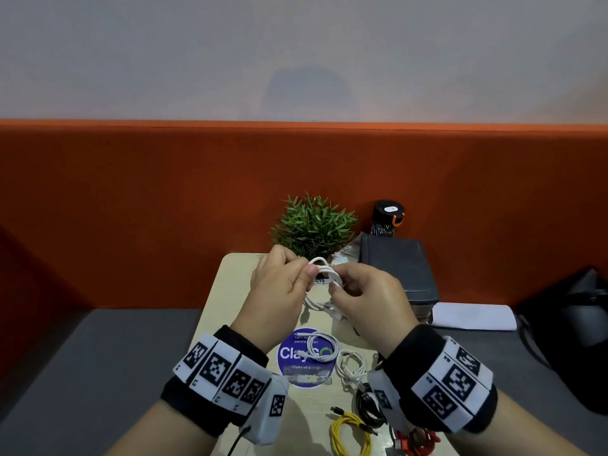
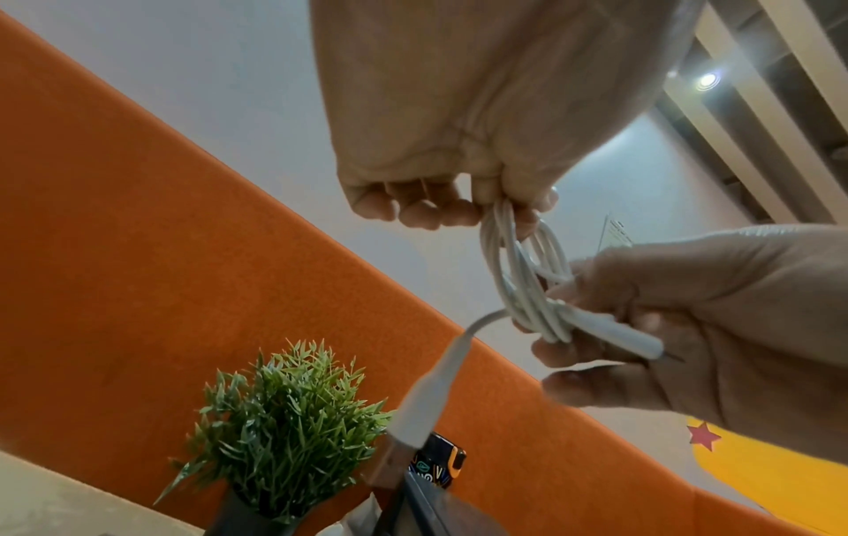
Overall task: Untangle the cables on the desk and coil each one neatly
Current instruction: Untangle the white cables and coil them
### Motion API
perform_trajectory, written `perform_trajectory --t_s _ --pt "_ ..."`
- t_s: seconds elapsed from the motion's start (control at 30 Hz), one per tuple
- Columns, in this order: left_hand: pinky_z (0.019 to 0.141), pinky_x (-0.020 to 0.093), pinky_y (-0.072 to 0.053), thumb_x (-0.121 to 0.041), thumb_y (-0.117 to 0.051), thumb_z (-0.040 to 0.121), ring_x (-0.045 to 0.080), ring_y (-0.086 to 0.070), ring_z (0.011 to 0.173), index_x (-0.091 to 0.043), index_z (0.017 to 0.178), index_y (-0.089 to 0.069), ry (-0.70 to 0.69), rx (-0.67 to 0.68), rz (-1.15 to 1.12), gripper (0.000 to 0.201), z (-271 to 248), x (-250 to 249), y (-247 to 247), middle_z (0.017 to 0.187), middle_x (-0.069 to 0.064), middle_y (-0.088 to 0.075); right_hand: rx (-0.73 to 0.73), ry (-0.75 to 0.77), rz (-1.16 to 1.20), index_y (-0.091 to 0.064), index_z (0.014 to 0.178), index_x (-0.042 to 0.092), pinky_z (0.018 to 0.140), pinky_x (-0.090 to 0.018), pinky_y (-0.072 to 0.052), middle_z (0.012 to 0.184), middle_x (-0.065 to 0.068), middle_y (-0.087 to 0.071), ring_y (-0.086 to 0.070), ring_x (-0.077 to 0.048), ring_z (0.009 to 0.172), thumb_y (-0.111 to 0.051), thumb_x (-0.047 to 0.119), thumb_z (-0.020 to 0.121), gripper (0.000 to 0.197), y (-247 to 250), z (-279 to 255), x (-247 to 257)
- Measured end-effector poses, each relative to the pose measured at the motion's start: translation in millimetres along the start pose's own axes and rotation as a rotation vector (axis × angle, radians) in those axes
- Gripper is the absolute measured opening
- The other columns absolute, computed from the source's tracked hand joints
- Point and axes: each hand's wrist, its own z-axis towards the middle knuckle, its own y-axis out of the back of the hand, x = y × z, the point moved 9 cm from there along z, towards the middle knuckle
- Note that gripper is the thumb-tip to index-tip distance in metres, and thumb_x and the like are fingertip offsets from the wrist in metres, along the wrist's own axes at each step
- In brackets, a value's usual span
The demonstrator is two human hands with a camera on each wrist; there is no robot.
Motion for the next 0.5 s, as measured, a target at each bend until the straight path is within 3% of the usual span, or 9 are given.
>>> perform_trajectory --t_s 0.1,0.23,0.3,0.37,0.5 --pt "0.079 0.038 -0.037 -0.043 -0.029 0.096 0.015 -0.037 0.088 -0.023 0.069 -0.049 -0.023 -0.022 0.068 0.039 1.2 1.5 2.1 0.083 -0.01 -0.036 0.057 0.023 -0.047 -0.071 0.104 0.033 0.064 -0.019 -0.05 0.07 0.013 -0.065 -0.063 -0.002 0.06 -0.06 0.014 0.09 0.026 -0.7 -1.4 3.7" --pt "0.071 0.031 -0.023 -0.053 -0.021 0.091 0.014 -0.035 0.087 -0.025 0.075 -0.052 -0.059 -0.016 0.233 0.045 3.3 4.0 4.8 0.087 -0.008 -0.036 0.151 -0.003 -0.218 -0.066 0.119 0.025 0.052 -0.007 -0.042 0.073 0.009 -0.061 -0.058 0.004 0.049 -0.05 0.01 0.095 0.032 1.7 -2.3 0.8" --pt "0.069 0.03 -0.018 -0.058 -0.011 0.086 0.013 -0.034 0.088 -0.025 0.079 -0.055 -0.063 -0.01 0.313 0.055 4.3 6.7 8.7 0.089 -0.008 -0.036 0.168 0.039 -0.305 -0.065 0.121 0.021 0.059 -0.01 -0.042 0.089 0.001 -0.066 -0.062 -0.002 0.067 -0.047 0.009 0.097 0.032 6.5 -3.6 7.2" --pt "0.069 0.031 -0.017 -0.059 -0.006 0.084 0.012 -0.033 0.088 -0.027 0.078 -0.053 -0.071 0.002 0.36 0.057 5.9 7.9 11.1 0.09 -0.008 -0.037 0.194 0.089 -0.413 -0.063 0.123 0.02 0.076 -0.02 -0.042 0.107 -0.003 -0.066 -0.06 -0.017 0.096 -0.045 0.008 0.097 0.033 6.9 -4.0 14.7" --pt "0.069 0.029 -0.026 -0.054 -0.024 0.096 0.008 -0.037 0.081 -0.02 0.079 -0.058 -0.089 0.018 0.246 0.052 6.5 2.5 10.7 0.086 -0.006 -0.038 0.224 0.118 -0.538 -0.06 0.121 0.02 0.084 -0.027 -0.042 0.115 -0.001 -0.059 -0.054 -0.021 0.107 -0.045 0.002 0.094 0.036 3.4 -3.4 14.3"
